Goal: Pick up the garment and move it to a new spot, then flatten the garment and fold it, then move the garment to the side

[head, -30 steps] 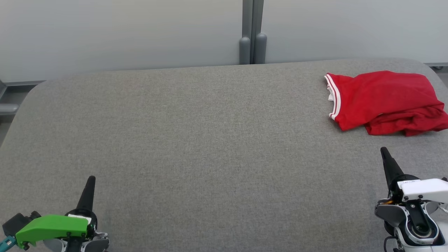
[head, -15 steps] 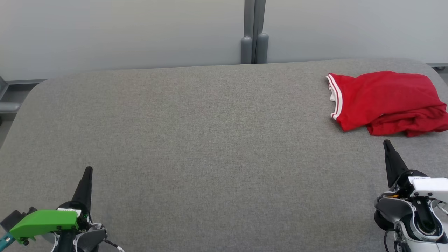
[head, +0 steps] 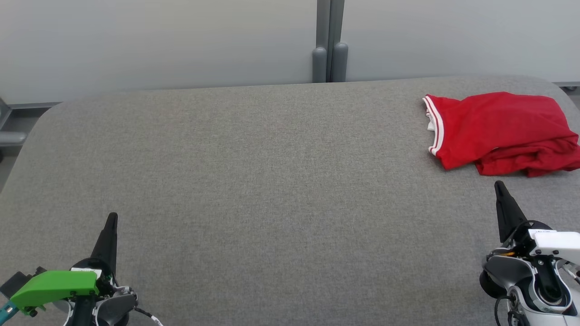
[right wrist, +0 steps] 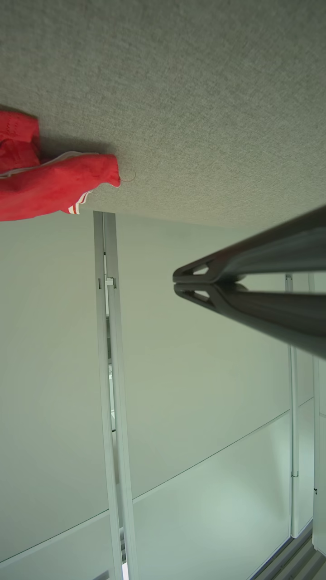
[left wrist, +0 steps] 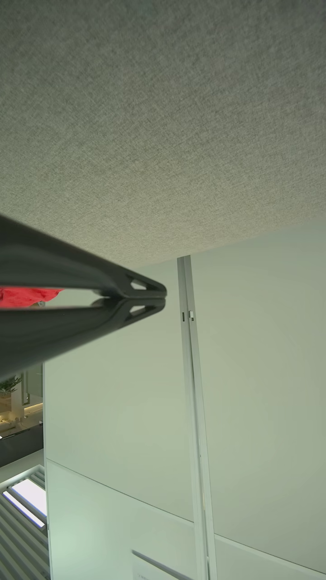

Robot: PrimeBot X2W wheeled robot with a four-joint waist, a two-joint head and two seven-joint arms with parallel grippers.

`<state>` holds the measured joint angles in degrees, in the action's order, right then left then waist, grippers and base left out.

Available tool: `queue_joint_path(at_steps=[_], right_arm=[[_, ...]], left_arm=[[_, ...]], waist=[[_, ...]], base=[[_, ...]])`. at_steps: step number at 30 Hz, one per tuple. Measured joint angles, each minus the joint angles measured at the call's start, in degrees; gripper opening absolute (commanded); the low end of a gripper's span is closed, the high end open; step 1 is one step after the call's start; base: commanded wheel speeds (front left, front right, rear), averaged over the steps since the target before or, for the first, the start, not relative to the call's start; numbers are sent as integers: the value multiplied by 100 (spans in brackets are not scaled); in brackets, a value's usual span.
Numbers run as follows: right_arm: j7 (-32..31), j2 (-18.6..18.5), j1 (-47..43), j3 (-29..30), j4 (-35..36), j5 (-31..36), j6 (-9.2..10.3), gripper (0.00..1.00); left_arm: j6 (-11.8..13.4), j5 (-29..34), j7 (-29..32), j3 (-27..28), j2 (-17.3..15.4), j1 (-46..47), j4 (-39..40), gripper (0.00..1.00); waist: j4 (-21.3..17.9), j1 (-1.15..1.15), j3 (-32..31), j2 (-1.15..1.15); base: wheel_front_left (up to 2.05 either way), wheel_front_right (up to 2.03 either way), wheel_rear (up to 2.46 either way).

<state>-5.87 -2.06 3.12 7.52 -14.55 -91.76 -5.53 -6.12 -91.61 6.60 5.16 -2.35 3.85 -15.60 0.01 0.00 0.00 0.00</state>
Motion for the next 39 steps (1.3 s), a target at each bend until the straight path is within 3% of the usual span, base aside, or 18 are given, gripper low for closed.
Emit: queue_joint_path(at_steps=[39], right_arm=[[0, 0, 1, 7, -2, 0, -1, 0]], left_arm=[[0, 0, -1, -2, 2, 0, 34, 0]], waist=[[-1, 0, 0, 0]], base=[[0, 0, 0]])
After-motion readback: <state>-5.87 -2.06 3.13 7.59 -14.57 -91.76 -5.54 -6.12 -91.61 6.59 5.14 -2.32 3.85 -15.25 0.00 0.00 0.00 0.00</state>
